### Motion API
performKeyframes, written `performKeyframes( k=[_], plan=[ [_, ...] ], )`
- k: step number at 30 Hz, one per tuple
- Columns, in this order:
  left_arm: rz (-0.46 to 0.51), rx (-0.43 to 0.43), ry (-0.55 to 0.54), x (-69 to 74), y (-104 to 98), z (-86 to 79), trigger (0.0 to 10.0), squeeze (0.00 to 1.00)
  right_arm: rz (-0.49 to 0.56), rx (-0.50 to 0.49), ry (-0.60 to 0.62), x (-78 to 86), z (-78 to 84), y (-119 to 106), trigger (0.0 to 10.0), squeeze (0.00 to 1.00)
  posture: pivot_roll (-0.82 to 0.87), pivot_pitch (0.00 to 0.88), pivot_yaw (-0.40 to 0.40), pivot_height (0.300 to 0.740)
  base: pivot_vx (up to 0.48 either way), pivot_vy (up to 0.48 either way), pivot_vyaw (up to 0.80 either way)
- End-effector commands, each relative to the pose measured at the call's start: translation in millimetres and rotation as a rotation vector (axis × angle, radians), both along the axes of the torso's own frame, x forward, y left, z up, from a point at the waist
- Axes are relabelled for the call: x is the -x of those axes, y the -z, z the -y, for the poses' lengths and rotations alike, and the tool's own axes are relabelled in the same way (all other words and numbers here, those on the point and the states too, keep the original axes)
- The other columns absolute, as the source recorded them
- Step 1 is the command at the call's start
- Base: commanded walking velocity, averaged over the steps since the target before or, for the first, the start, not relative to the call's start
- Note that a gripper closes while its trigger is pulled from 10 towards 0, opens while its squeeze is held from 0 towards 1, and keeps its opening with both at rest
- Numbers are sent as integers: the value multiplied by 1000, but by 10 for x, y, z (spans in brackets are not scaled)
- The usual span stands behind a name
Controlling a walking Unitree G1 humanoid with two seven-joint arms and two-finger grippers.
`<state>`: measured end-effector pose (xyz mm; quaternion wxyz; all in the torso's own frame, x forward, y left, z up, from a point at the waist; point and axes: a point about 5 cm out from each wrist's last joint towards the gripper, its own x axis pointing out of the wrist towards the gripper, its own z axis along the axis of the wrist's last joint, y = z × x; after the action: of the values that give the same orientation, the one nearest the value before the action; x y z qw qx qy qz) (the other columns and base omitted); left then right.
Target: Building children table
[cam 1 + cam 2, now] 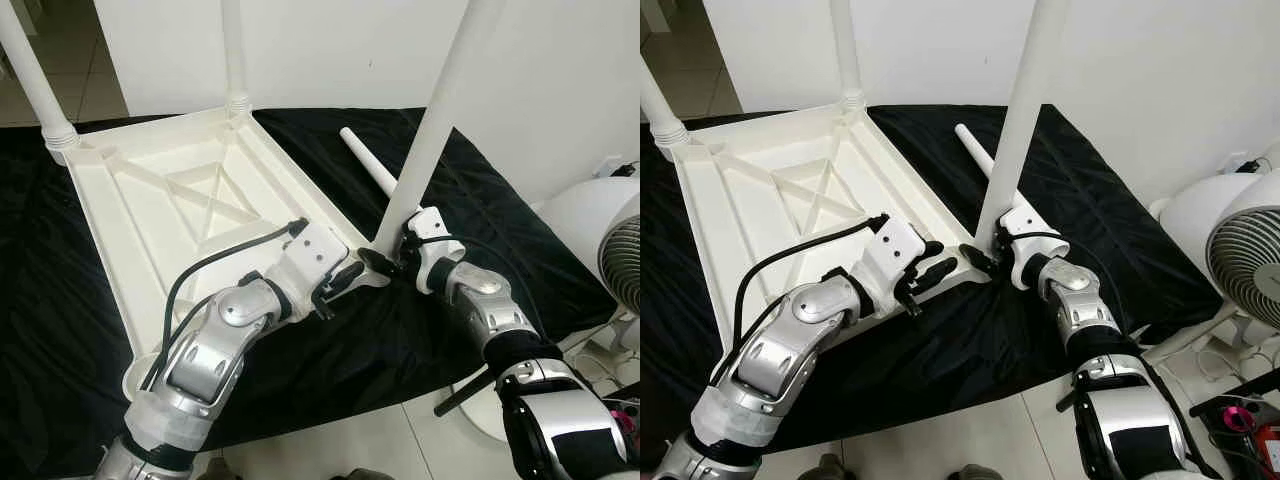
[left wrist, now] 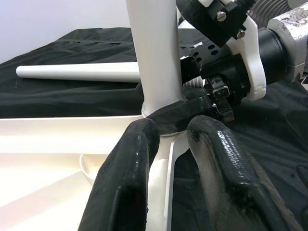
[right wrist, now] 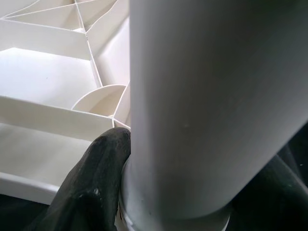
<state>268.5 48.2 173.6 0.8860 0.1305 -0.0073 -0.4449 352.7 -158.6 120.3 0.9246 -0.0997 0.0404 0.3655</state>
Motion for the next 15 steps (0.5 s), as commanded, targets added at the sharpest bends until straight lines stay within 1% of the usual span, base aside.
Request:
performKeyframes(
  k=[1, 2, 3, 6, 7, 10, 11, 13, 14, 15],
  plan=[
    [0, -1, -35, -14, 2, -12, 10000, 0, -38, 15, -19, 19, -10, 73, 0, 0, 10, 0, -68, 740, 0, 0, 0],
    [0, -1, -35, -14, 3, -13, 10000, 0, -43, 10, -9, 22, -2, 90, 0, 0, 10, 0, -68, 740, 0, 0, 0],
    [-1, 0, -36, -11, 5, -12, 10000, 0, -50, -4, 7, 28, 5, 106, 10000, 0, 7, 0, -74, 740, 0, 0, 0],
    [-1, 0, -36, -10, 7, -10, 10000, 0, -62, -28, 18, 33, 7, 125, 10000, 0, 7, 0, -74, 740, 0, 0, 0],
    [0, 1, -34, -13, 6, -2, 10000, 0, -73, -78, 52, 37, -17, 146, 10000, 0, 1, 0, -71, 740, 0, 0, 0],
    [0, 1, -32, -14, 6, 2, 10000, 0, -78, -95, 68, 36, -34, 155, 10000, 0, -3, 0, -68, 740, 0, 0, 0],
    [1, 1, -29, -14, 5, 8, 10000, 0, -74, -104, 97, 32, -55, 161, 10000, 0, -4, 0, -67, 740, 0, 0, 0],
    [1, 0, -25, -11, 8, 14, 10000, 0, -64, -190, 188, 11, -115, 135, 10000, 0, -6, 0, -65, 740, 0, 0, 0],
    [0, 1, -24, -10, 9, 12, 10000, 0, -53, -204, 226, 7, -146, 122, 10000, 0, -10, 0, -61, 740, 0, 0, 0],
    [0, 1, -24, -10, 9, 12, 10000, 0, -53, -204, 226, 7, -146, 122, 10000, 0, -10, 0, -61, 740, 0, 0, 0]
  ],
)
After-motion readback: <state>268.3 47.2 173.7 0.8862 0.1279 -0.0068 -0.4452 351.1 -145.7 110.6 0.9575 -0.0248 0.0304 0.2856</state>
